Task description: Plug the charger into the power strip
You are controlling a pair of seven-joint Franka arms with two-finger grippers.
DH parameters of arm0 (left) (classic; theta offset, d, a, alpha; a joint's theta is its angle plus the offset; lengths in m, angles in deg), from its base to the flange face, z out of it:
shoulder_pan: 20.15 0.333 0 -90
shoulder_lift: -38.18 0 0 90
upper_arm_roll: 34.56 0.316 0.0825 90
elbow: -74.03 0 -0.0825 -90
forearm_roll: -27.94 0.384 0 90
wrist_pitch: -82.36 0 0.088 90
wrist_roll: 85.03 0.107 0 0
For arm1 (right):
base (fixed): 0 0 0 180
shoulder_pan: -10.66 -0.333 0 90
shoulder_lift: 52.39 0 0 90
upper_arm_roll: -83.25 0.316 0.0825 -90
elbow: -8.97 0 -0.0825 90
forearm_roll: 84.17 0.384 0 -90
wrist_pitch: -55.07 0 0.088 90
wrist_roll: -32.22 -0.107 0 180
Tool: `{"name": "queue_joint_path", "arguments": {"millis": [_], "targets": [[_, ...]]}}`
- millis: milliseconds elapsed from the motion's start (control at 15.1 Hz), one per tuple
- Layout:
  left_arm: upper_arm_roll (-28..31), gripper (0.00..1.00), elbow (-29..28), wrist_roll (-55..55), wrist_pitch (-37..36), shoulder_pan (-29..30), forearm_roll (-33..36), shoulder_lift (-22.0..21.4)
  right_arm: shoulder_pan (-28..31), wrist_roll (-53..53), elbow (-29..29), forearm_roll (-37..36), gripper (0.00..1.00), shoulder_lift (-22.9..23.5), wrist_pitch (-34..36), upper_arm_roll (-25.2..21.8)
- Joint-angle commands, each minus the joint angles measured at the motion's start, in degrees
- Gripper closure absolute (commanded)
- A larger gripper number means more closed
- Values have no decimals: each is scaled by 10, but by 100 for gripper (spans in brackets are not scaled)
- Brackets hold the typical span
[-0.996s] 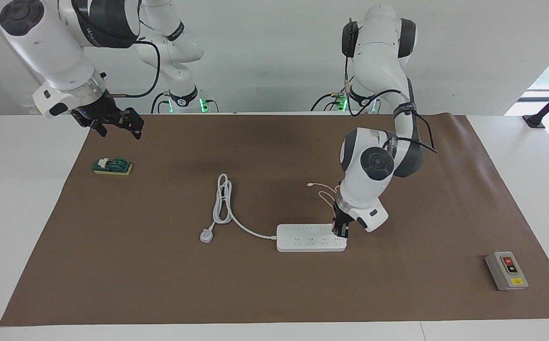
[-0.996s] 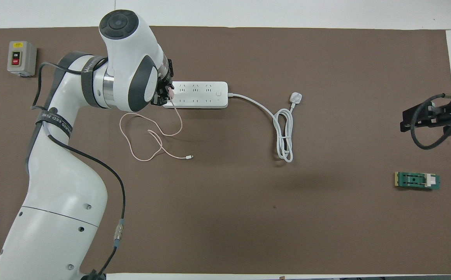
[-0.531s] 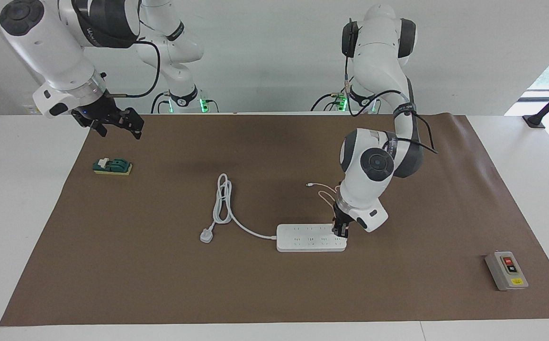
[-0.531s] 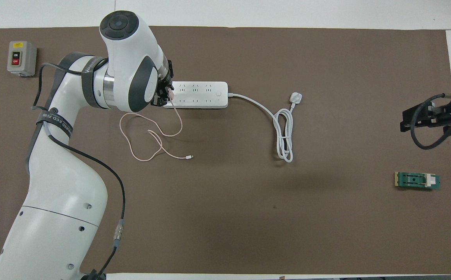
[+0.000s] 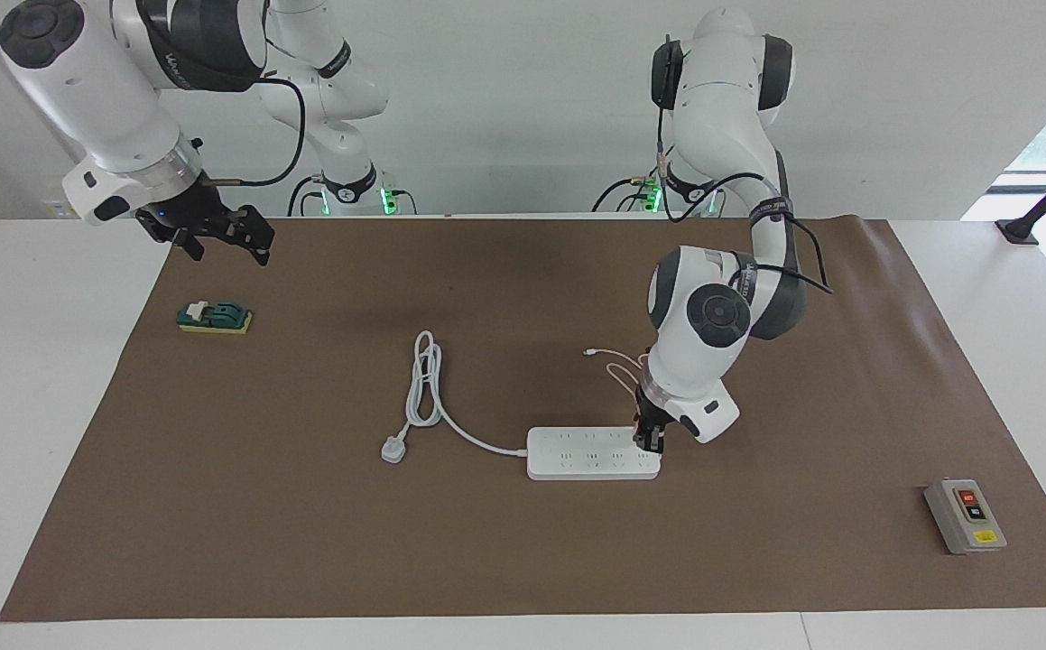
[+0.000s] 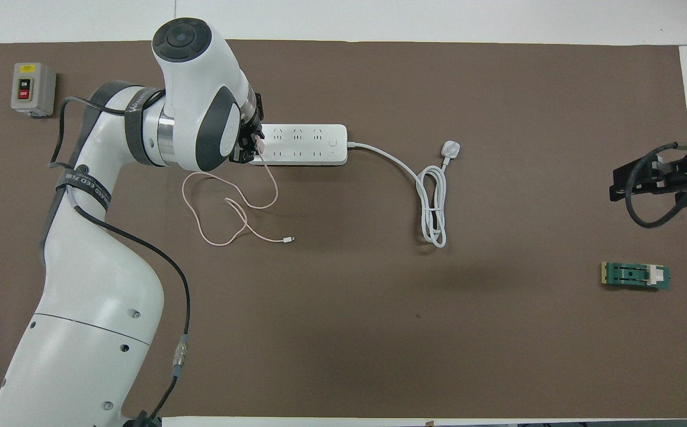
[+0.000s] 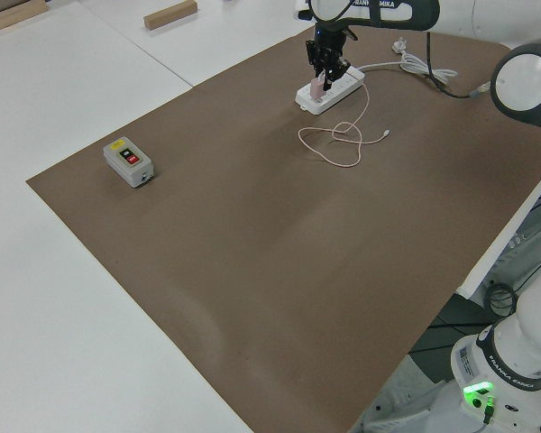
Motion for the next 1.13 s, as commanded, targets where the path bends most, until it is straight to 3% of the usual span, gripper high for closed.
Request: {"name": "queue_joint_path", "arguments": {"millis": [0, 1062], "targets": [[0, 100, -28, 16, 12, 1, -7, -14, 8, 14, -2, -8, 0, -2, 9, 8], [0, 100, -49, 16, 20, -9, -7, -24, 8, 16, -2, -8, 0, -2, 10, 7]]}}
